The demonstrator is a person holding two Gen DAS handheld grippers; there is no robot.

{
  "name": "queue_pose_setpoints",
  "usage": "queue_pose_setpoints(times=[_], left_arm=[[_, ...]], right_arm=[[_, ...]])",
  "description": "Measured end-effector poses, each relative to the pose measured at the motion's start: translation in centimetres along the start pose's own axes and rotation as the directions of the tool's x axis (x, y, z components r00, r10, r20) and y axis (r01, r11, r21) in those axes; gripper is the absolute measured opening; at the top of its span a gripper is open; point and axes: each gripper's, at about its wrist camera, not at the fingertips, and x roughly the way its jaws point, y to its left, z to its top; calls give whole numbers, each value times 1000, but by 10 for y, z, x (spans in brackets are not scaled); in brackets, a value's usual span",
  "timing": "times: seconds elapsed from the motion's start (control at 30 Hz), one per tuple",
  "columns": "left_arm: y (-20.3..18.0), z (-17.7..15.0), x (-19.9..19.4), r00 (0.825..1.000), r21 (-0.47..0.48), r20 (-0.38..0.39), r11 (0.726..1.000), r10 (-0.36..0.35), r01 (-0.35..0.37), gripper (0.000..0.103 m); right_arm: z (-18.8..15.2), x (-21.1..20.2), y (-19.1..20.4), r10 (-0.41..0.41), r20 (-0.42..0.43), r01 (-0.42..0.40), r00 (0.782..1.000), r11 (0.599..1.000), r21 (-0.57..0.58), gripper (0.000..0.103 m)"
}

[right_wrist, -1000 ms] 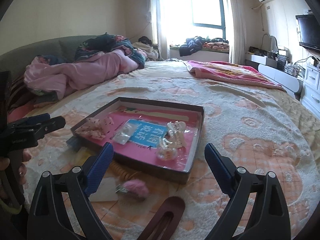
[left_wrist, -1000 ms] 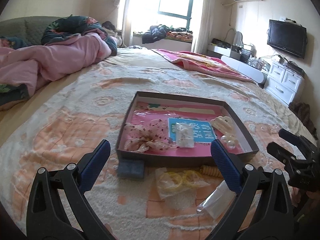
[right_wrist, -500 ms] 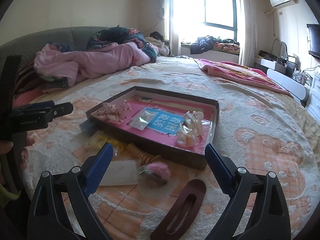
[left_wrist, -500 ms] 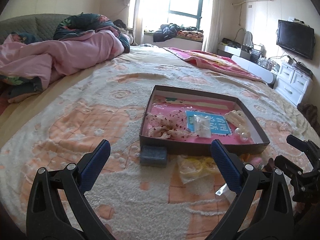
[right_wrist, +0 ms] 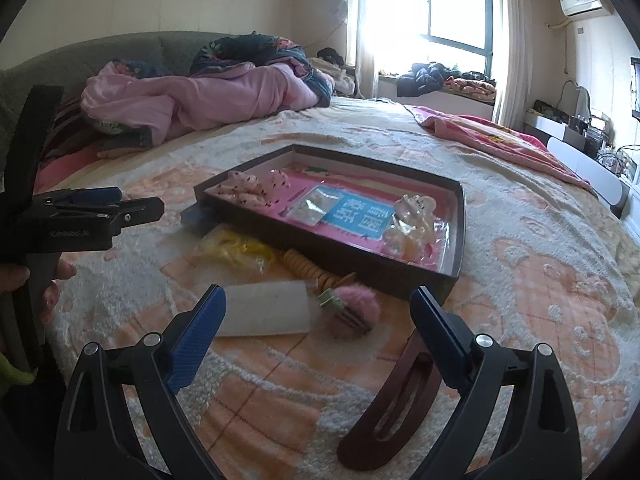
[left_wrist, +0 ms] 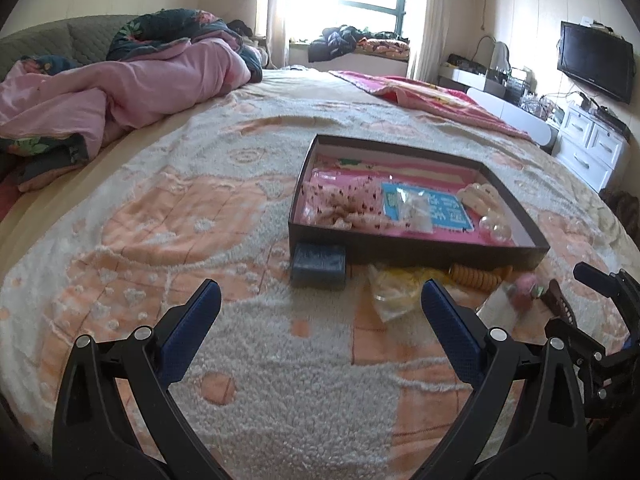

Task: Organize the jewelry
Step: 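Withdraw both tools from the tray toward the remaining items, then grasp the pink fluffy clip with the right gripper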

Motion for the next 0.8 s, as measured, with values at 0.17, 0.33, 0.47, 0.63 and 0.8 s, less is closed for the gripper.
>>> queue_pose_setpoints(times=[0.17,0.33,0.47,0.63,0.8], left_arm=[[-4,-8,8,999,22,-34,1000,-3,4,92],[-3,-9,23,998,26,-67,1000,-13,15,92],[-2,-7,33,996,10,-85,999,-40,41,92],[-1,-3,46,994,-5,-97,999,-43,43,92],[4,1,57,989,-59,-125,996,-78,71,92]], right_arm=[[-3,6,1,-18,-10,18,1000,1000,-19,90],[-6,18,-5,-59,-30,58,998,998,-28,87],[-8,27,-9,-89,-59,87,994,995,-39,80],[-9,39,-12,-106,-86,103,991,994,-41,71],[-8,51,-16,-112,-129,108,985,993,-37,60]])
